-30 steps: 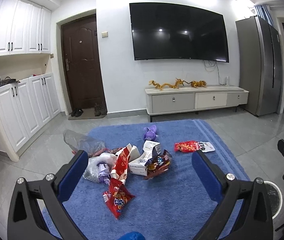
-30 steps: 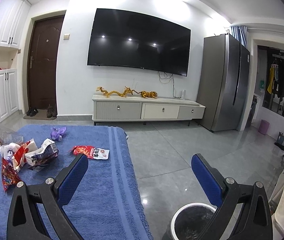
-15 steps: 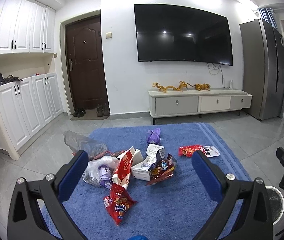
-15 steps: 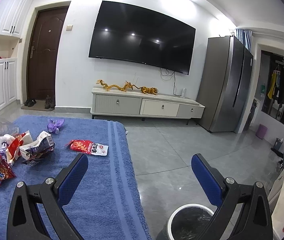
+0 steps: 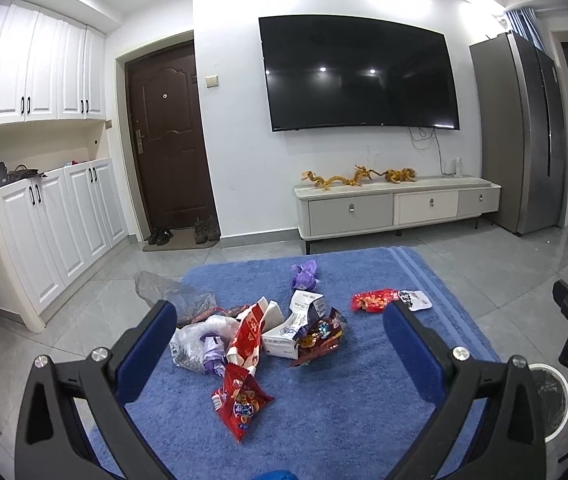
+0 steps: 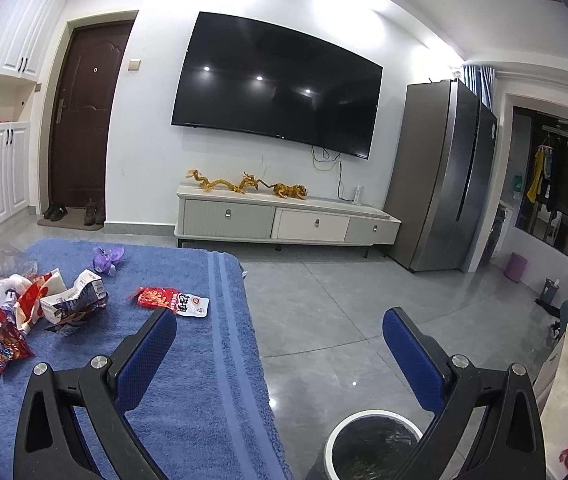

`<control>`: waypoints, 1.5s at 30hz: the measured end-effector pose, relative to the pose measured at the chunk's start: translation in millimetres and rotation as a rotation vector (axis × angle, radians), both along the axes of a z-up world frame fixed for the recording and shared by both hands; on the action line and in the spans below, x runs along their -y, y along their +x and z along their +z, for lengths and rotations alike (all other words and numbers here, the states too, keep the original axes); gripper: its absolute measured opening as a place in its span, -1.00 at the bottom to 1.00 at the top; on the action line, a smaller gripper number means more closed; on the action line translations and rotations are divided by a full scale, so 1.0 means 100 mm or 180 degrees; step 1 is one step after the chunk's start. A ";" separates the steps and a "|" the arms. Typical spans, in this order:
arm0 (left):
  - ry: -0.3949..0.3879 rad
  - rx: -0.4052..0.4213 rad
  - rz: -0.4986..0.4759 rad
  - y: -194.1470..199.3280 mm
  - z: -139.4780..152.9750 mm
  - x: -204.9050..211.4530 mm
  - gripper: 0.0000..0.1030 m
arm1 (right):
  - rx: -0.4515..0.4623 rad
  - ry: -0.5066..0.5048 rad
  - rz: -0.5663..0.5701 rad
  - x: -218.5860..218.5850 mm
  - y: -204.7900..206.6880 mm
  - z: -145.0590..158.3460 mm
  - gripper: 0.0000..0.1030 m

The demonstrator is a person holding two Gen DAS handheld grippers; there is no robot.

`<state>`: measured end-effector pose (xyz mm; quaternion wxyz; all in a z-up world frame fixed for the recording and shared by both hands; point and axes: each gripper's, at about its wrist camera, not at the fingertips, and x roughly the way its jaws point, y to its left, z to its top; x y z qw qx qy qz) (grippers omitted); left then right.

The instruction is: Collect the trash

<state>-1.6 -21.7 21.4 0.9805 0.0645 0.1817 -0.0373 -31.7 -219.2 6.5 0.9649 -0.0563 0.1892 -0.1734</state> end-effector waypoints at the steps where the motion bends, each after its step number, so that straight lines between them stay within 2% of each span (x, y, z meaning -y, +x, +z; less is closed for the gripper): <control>1: 0.0013 0.0014 0.0006 -0.02 0.01 0.00 1.00 | 0.0012 0.0003 0.0001 -0.01 -0.02 0.01 1.00; 9: 0.0238 0.0092 0.0066 -0.24 0.08 0.09 1.00 | 0.0102 0.0056 -0.0025 0.00 -0.21 0.07 1.00; 13: 0.0263 0.0060 0.0044 -0.26 0.07 0.07 1.00 | 0.0100 0.0040 -0.0012 -0.01 -0.23 0.06 1.00; 23: 0.0095 -0.0173 0.0012 -0.07 -0.02 -0.05 1.00 | 0.0000 0.0008 0.0011 -0.08 -0.11 0.02 1.00; 45: -0.0253 -0.0837 -0.0558 0.36 -0.41 0.08 1.00 | -0.0286 -0.0051 -0.0026 -0.06 0.34 -0.23 1.00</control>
